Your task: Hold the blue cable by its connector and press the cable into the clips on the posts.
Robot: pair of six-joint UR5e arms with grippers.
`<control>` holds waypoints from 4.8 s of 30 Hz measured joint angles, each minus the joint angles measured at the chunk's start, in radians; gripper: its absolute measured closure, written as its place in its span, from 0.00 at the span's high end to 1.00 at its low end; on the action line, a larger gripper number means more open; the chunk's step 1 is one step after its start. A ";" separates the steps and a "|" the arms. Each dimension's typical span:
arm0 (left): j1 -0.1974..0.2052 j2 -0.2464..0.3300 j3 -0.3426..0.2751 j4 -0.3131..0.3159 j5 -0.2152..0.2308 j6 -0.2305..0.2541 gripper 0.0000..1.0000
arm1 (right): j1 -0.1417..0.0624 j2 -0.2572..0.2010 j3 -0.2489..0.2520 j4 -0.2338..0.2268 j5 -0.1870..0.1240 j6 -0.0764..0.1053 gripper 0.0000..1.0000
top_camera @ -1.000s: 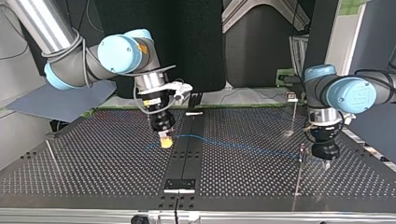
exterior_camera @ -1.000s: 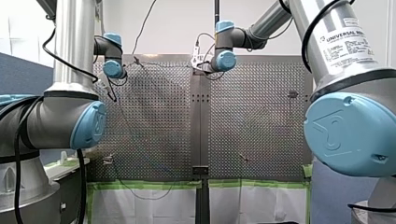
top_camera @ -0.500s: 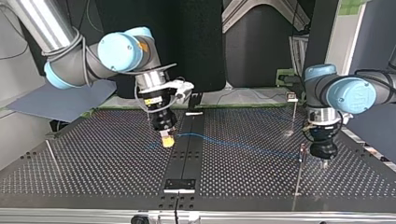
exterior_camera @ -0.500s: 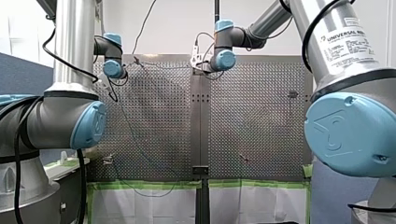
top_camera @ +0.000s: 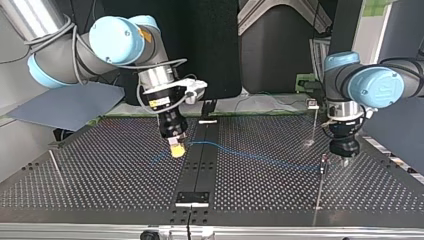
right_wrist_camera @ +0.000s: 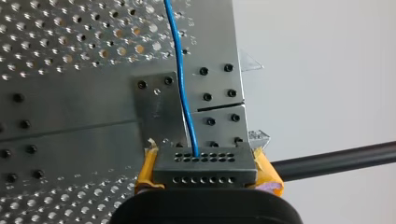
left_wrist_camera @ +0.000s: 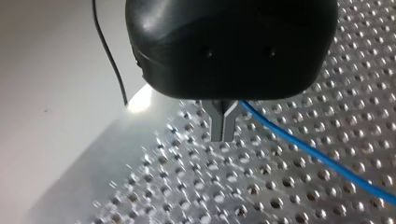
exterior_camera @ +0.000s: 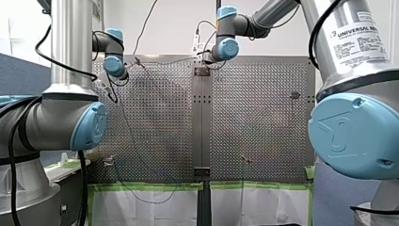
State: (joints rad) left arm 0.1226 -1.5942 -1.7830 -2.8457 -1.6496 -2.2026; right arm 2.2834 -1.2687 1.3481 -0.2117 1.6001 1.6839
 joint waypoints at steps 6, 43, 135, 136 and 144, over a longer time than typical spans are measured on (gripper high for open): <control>-0.010 0.054 -0.032 0.006 -0.014 -0.016 0.00 | 0.010 -0.010 0.002 0.033 0.000 -0.002 0.00; -0.044 0.353 -0.199 -0.042 0.029 -0.071 0.00 | 0.066 -0.080 0.021 0.050 -0.039 -0.013 0.00; -0.052 0.276 -0.103 -0.172 0.264 0.215 0.98 | 0.062 -0.078 0.026 0.048 -0.038 -0.017 0.00; -0.051 0.278 -0.103 -0.173 0.256 0.223 0.98 | 0.062 -0.078 0.026 0.048 -0.038 -0.017 0.00; -0.049 0.271 -0.101 -0.170 0.185 0.294 0.98 | 0.062 -0.077 0.026 0.048 -0.038 -0.018 0.00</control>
State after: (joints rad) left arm 0.0735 -1.3232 -1.8839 -3.0155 -1.4646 -1.9089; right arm 2.3456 -1.3461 1.3746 -0.1641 1.5617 1.6663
